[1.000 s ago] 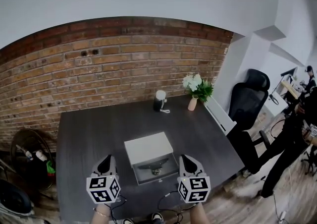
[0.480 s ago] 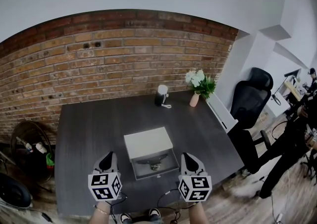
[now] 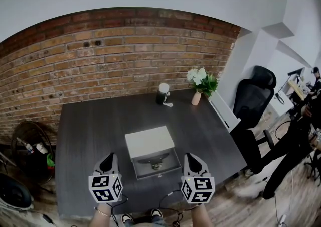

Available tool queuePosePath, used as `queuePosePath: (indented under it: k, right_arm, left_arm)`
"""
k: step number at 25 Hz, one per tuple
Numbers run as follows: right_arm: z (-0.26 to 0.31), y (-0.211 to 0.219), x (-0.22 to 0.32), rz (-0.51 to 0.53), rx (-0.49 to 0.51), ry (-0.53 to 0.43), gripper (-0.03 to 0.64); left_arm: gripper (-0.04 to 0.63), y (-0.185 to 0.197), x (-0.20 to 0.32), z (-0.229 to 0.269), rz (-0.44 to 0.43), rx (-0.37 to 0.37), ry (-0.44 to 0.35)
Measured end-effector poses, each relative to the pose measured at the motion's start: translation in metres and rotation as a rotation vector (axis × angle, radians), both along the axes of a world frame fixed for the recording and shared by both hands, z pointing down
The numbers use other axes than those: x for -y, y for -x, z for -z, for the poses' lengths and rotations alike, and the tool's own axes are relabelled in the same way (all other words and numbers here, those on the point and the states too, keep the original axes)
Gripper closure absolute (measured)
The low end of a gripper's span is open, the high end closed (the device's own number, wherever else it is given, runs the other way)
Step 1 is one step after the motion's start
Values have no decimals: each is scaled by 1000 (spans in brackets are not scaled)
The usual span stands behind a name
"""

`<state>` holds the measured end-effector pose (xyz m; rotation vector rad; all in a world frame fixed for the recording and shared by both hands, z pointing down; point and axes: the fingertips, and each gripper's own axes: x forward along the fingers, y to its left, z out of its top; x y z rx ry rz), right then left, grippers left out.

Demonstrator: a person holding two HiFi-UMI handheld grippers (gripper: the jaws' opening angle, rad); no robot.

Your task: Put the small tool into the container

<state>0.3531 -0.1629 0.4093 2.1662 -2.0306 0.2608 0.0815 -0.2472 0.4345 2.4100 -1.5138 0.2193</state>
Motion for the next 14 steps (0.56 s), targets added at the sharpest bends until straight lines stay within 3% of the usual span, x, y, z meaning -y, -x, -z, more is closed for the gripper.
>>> queuePosePath:
  k: [14]
  right_arm:
    - [-3,7,-6,3,-15,17,615]
  left_arm:
    - [597,5,-6,-3,-2,-4,6]
